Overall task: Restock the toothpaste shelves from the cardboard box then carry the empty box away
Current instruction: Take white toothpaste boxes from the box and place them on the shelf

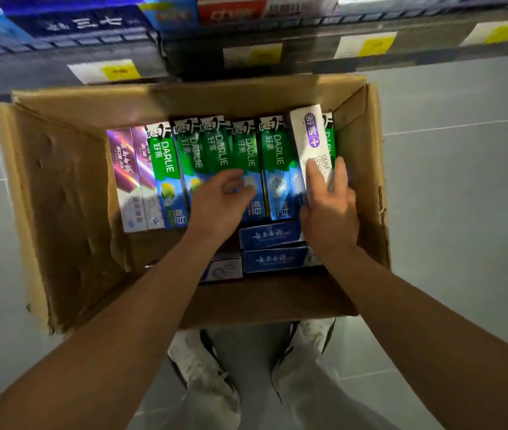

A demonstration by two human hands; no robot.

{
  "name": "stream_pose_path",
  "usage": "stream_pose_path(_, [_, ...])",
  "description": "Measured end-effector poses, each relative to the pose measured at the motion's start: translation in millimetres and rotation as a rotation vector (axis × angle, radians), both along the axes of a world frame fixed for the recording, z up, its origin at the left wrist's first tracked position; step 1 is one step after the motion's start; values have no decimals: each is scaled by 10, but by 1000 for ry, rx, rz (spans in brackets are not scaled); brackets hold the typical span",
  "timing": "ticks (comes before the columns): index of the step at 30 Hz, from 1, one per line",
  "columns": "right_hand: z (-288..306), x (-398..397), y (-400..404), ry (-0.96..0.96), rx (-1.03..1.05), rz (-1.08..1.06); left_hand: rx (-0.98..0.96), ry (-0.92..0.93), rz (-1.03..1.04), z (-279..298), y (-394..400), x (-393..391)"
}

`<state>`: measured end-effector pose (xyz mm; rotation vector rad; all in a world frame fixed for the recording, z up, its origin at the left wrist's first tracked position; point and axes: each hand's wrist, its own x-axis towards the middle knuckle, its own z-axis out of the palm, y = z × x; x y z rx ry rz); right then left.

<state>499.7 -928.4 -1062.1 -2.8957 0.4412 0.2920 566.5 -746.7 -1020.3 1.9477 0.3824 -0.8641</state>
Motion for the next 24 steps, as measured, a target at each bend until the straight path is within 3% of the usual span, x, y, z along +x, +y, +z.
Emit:
stream_pose_path(7, [448,-76,-42,7,237,122,-27,15,97,414,100,-132])
stream_pose_path(15, [1993,-573,258,146,461,411,-208,226,433,1749,487,-301])
stream_pose_path(20, [2991,-815,516,183,409,495,-212,234,318,2744,947,-596])
stream_pose_path(24, [3815,-900,673,67,391,421,-274,162,357,3557,1211,-820])
